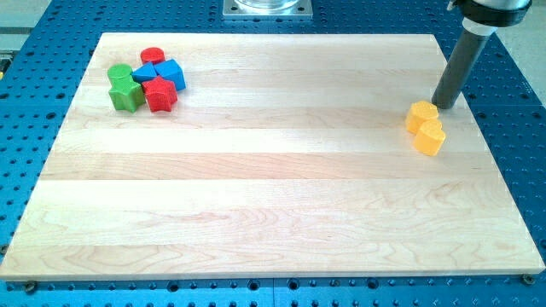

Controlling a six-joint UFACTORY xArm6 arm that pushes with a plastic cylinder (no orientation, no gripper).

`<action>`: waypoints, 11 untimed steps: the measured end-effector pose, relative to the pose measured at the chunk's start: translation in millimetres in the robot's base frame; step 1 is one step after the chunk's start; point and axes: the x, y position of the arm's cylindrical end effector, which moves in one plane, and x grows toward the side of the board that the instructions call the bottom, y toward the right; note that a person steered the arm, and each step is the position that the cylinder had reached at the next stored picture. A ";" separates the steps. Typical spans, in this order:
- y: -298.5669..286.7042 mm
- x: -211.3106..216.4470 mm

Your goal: Move the yellow hexagon to the center of the board

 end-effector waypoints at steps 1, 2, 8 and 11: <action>0.0 0.0; 21.3 6.4; -281.7 28.6; -350.9 32.6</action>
